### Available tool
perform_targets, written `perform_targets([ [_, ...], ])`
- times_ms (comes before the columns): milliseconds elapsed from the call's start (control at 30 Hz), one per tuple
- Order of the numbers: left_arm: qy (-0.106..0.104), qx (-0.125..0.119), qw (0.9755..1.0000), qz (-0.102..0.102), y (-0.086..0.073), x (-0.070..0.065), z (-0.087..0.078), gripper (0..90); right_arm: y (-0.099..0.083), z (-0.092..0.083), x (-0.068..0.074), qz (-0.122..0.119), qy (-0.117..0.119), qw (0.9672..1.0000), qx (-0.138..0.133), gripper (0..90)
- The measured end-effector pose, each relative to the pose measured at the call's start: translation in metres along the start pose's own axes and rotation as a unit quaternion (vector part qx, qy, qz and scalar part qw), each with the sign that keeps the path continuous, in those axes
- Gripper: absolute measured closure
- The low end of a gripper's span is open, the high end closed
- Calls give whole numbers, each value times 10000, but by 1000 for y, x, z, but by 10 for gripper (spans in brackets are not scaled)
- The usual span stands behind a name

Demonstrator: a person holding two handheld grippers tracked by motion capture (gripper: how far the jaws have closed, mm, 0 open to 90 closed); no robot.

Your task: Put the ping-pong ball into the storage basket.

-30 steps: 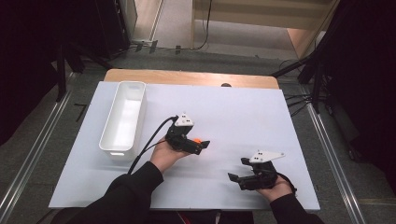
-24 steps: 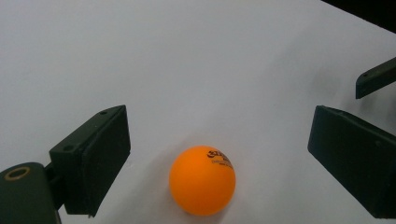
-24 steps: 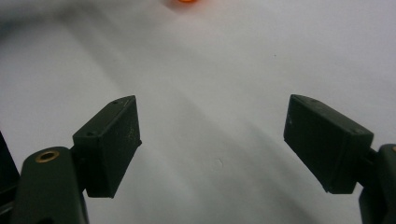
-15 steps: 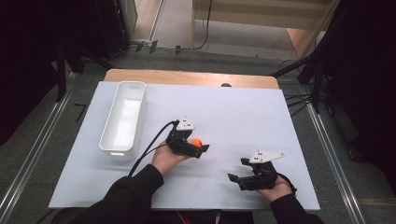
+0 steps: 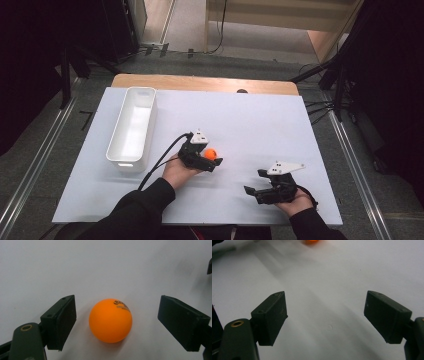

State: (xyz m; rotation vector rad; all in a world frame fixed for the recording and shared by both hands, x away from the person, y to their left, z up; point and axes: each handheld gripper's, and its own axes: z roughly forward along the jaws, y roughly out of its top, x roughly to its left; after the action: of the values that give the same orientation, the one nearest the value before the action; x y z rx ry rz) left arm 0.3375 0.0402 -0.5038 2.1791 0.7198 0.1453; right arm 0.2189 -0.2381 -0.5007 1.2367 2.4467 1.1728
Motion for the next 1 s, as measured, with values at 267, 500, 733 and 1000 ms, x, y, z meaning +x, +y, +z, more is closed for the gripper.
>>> perform_targets([
  [267,186,203,9995,122,-6,0,6,156,0,0,0,5,-3,10000,9,174],
  [500,323,239,9989,252,-7,-3,8,161,0,0,0,-4,-4,10000,7,174],
  [733,494,235,9980,313,-8,-5,8,205,0,0,0,-10,-6,10000,13,174],
  [1000,514,189,9978,375,-8,-6,8,309,0,0,0,-22,-2,10000,16,174],
])
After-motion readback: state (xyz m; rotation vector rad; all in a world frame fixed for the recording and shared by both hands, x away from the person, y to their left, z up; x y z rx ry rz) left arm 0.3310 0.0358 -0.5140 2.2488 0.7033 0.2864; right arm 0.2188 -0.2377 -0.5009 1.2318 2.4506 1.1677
